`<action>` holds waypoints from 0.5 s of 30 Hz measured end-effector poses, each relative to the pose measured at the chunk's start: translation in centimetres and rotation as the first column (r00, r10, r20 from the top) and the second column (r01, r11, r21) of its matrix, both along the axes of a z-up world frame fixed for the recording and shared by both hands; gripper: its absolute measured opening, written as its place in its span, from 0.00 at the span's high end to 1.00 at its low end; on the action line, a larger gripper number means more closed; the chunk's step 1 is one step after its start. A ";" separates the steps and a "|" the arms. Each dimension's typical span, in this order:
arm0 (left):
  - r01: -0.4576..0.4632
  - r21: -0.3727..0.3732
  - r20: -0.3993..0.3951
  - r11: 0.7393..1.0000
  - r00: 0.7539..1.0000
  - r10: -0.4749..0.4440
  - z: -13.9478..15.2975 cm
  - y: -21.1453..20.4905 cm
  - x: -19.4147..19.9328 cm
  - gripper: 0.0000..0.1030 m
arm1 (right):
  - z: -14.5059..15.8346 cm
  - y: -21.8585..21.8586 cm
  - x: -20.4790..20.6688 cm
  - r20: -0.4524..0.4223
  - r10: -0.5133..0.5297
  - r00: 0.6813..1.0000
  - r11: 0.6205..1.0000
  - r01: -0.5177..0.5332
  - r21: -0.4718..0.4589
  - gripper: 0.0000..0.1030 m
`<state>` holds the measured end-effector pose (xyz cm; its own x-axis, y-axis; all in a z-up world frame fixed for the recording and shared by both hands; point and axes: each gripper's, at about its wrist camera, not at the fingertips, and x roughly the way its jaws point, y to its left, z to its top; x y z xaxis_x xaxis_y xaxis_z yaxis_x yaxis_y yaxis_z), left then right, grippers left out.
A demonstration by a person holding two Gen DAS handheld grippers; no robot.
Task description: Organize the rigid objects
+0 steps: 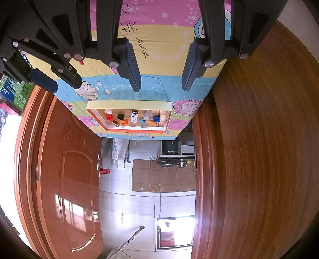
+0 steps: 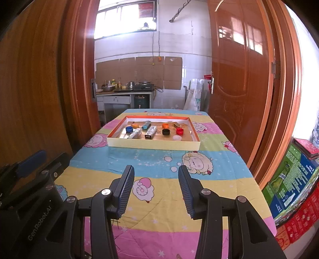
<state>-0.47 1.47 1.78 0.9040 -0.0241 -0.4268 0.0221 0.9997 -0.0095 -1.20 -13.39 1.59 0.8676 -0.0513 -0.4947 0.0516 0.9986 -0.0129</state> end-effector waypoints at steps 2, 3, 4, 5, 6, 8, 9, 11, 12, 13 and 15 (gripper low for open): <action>0.000 0.000 0.000 1.000 1.000 0.000 0.0 0.0 0.0 0.59 | 0.0 0.0 0.0 0.000 0.000 1.000 1.000 0.000 0.000 0.54; 0.000 0.000 0.000 1.000 1.000 0.000 0.0 0.0 0.0 0.59 | 0.0 0.1 -0.1 0.000 0.000 1.000 1.000 0.000 -0.001 0.54; 0.000 -0.001 -0.001 1.000 1.000 0.000 0.0 0.0 0.0 0.59 | 0.1 0.0 0.0 0.000 0.000 1.000 1.000 0.000 0.000 0.54; 0.001 -0.001 0.000 1.000 1.000 -0.001 0.0 0.0 0.0 0.59 | 0.1 0.0 0.0 0.000 0.001 1.000 1.000 -0.001 0.000 0.54; 0.002 -0.001 0.000 1.000 1.000 -0.002 0.0 0.0 0.0 0.59 | 0.0 0.1 0.0 0.000 0.000 1.000 1.000 0.000 0.000 0.54; 0.002 -0.001 -0.001 1.000 1.000 -0.002 0.0 -0.1 -0.1 0.59 | 0.1 0.0 0.0 0.000 0.001 1.000 1.000 -0.001 0.001 0.54; 0.003 0.000 -0.001 1.000 1.000 -0.003 0.0 -0.1 -0.1 0.59 | 0.0 0.0 0.0 -0.001 0.001 1.000 1.000 -0.001 0.001 0.54; 0.004 0.002 -0.002 1.000 1.000 -0.004 -0.1 -0.1 0.0 0.59 | 0.1 0.0 0.0 -0.001 0.001 1.000 1.000 -0.001 0.000 0.54; 0.004 0.003 -0.003 1.000 1.000 -0.004 -0.1 -0.1 -0.1 0.59 | 0.0 0.1 0.0 0.000 0.001 1.000 1.000 -0.001 0.001 0.54; 0.005 0.003 -0.004 1.000 1.000 -0.005 -0.1 -0.2 -0.1 0.59 | 0.0 0.1 0.0 0.000 0.002 1.000 1.000 -0.002 0.001 0.54; 0.005 0.003 -0.005 1.000 1.000 -0.005 -0.1 -0.2 -0.1 0.59 | 0.0 0.2 0.0 0.000 0.001 1.000 1.000 -0.001 0.001 0.54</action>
